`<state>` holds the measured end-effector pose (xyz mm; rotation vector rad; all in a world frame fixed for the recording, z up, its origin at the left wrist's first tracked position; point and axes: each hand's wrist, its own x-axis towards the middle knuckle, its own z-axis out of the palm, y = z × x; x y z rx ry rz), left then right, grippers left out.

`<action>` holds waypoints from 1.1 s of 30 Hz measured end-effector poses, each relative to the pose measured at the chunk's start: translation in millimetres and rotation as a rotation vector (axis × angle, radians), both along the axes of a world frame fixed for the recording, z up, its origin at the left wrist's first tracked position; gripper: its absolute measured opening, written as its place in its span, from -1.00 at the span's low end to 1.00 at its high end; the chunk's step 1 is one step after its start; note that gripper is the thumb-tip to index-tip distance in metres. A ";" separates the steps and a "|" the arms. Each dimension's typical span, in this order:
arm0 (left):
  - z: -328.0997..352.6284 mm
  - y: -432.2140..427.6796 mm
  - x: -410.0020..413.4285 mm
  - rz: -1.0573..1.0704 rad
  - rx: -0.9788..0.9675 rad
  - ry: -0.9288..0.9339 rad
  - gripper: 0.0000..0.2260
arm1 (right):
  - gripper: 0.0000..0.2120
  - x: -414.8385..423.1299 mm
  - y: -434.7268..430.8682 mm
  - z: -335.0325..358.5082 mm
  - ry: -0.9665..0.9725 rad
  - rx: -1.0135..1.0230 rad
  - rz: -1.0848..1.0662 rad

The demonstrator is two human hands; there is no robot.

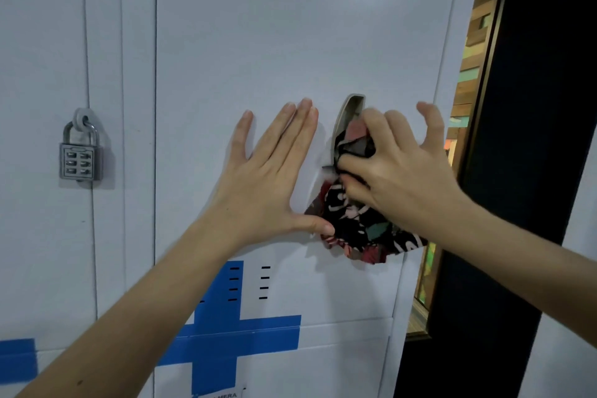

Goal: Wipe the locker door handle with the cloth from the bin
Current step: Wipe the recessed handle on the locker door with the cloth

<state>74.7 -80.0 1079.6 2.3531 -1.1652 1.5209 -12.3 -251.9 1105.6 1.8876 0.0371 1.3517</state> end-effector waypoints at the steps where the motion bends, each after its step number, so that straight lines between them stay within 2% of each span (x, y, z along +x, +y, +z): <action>1: -0.3 0.1 0.2 0.001 -0.001 -0.002 0.10 | -0.74 -0.8 -1.0 7.5 -0.031 -0.006 -0.009; 5: -1.4 -0.2 -0.4 0.002 -0.010 -0.018 0.11 | -0.73 1.6 -0.2 34.2 -0.153 0.024 -0.054; 8: -0.9 0.7 0.7 0.012 -0.002 -0.031 0.13 | -0.79 6.5 2.0 21.8 -0.210 0.025 -0.060; 13: 0.2 1.1 2.1 0.044 0.036 -0.020 0.20 | -0.84 9.3 7.8 -27.1 -0.088 0.111 0.052; 18: 1.4 1.5 1.5 0.057 0.057 -0.011 0.20 | -0.69 3.1 7.5 -30.8 0.086 0.415 0.174; 20: 2.0 2.1 0.8 0.058 0.063 -0.009 0.21 | -0.64 0.1 4.9 -30.6 0.143 0.436 0.184; 23: 2.8 2.6 0.3 0.057 0.072 0.003 0.23 | -0.68 0.7 1.8 -24.7 0.177 0.386 0.157; 27: 3.4 3.5 -0.7 0.049 0.080 0.019 0.23 | -0.69 0.3 0.1 -24.9 0.147 0.366 0.211; 29: 3.6 3.9 -0.8 0.042 0.080 0.023 0.23 | -0.63 -6.6 -2.2 -34.3 0.116 0.483 0.310; 33: 2.9 3.5 0.1 0.042 0.071 0.020 0.22 | -0.62 -24.8 -9.9 -60.2 -0.077 0.744 0.482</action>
